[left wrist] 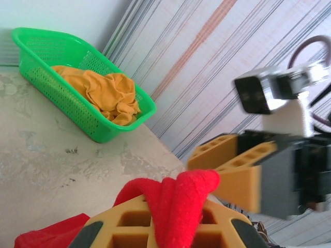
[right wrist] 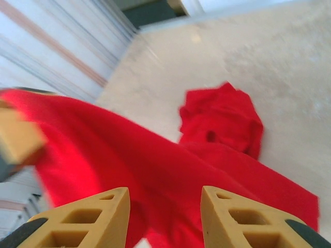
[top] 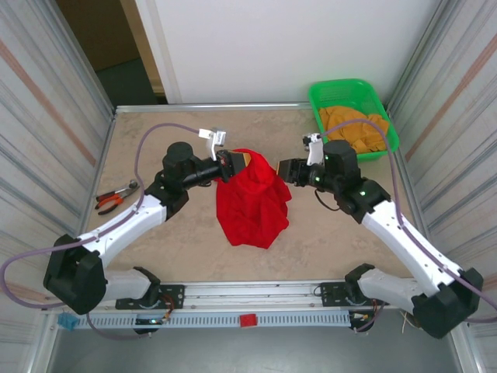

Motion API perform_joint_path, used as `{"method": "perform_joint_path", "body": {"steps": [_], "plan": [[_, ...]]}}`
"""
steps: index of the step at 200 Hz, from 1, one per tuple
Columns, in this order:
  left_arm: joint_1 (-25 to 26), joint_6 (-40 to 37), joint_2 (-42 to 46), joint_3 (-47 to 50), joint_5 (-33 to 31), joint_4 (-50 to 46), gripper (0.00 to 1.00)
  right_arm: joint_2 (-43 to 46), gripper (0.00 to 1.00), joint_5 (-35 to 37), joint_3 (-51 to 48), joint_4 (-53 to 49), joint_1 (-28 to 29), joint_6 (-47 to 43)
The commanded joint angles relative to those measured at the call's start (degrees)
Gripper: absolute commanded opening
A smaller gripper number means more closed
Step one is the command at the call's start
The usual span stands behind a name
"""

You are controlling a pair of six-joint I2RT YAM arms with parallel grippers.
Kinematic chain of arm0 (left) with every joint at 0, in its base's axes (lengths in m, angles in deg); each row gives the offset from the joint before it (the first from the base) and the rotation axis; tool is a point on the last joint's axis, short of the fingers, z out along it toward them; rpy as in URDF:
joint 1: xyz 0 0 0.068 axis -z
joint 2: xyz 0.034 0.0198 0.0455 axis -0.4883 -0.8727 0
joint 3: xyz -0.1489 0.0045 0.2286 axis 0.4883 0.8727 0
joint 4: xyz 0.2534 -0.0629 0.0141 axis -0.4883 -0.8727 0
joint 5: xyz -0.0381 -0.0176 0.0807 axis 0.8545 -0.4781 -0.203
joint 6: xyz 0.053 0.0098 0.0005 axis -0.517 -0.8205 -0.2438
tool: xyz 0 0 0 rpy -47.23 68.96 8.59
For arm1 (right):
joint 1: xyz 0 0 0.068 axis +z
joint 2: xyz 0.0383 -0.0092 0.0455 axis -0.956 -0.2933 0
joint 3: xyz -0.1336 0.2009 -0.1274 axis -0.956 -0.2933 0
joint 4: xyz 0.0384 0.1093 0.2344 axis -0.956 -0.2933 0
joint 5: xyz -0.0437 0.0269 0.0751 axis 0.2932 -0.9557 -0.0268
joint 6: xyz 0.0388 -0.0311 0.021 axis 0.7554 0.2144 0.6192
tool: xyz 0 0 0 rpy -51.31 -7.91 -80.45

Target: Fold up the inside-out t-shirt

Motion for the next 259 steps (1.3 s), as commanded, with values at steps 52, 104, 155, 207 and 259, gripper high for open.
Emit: {"method": "perform_joint_path", "body": {"steps": [52,104,155,207,259], "plan": [[0.9,-0.9,0.3,-3.5,1.3,-0.3,0.0,-4.3,0.33,-5.6,2.7,7.9,9.6,-2.0],[0.9,0.2,-0.4,-5.0,3.2,0.3,0.0,-7.5,0.42,-3.2,-0.7,8.1,8.7,-3.2],[0.9,0.0,-0.8,-6.6,4.0,-0.4,0.0,-7.0,0.5,-4.3,-2.6,6.6,5.3,-3.8],[0.9,-0.2,-1.2,-7.0,4.0,-0.7,0.0,-6.9,0.4,-8.3,-3.5,6.2,5.1,-4.5],[0.9,0.3,-2.0,-6.4,2.2,-1.3,0.0,-5.5,0.0,-9.3,0.0,3.6,5.0,-6.0]]}}
